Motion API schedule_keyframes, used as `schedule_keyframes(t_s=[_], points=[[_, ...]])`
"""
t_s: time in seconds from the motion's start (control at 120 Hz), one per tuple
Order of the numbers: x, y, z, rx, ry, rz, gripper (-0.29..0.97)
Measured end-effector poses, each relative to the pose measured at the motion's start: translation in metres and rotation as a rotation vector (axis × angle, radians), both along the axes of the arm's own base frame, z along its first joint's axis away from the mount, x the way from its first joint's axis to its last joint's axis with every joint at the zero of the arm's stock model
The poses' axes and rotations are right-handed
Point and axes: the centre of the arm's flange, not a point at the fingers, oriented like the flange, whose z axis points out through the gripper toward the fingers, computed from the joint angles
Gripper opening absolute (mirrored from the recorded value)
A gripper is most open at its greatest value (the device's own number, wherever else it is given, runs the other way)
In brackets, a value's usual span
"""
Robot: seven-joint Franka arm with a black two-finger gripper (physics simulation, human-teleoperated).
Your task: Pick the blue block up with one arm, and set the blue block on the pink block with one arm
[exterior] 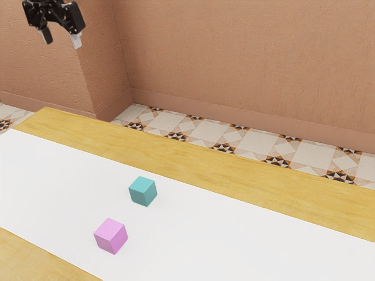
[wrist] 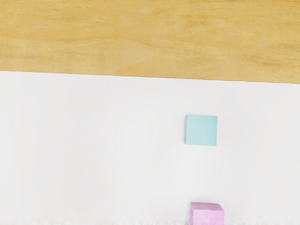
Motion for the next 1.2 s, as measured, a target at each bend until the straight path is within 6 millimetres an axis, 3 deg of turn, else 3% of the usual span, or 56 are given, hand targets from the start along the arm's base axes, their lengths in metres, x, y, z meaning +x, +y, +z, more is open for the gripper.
schedule_keyframes(t_s=[0.233,0.275,0.317,0.367,0.45,0.517,0.6,0.65,0.725,0.958,1.083,1.2], points=[[0.008,0.009,-0.023,-0.010,0.067,0.017,0.68],[0.002,0.008,-0.031,-0.009,0.096,0.015,0.68],[-0.019,0.005,-0.040,0.003,0.115,0.000,0.68],[-0.036,0.001,-0.061,0.004,0.127,-0.046,0.68],[-0.039,-0.018,-0.108,-0.011,0.158,-0.174,0.68],[-0.038,-0.020,-0.127,-0.013,0.160,-0.253,0.68],[-0.026,-0.022,-0.173,-0.051,0.148,-0.411,0.68],[-0.017,-0.018,-0.189,-0.060,0.122,-0.493,0.68],[0.010,-0.011,-0.230,-0.061,0.126,-0.608,0.68],[0.049,0.001,-0.291,0.025,0.072,-0.924,0.68],[0.083,-0.034,-0.340,0.013,0.077,-1.123,0.68],[0.095,-0.053,-0.372,-0.003,0.085,-1.265,0.68]])
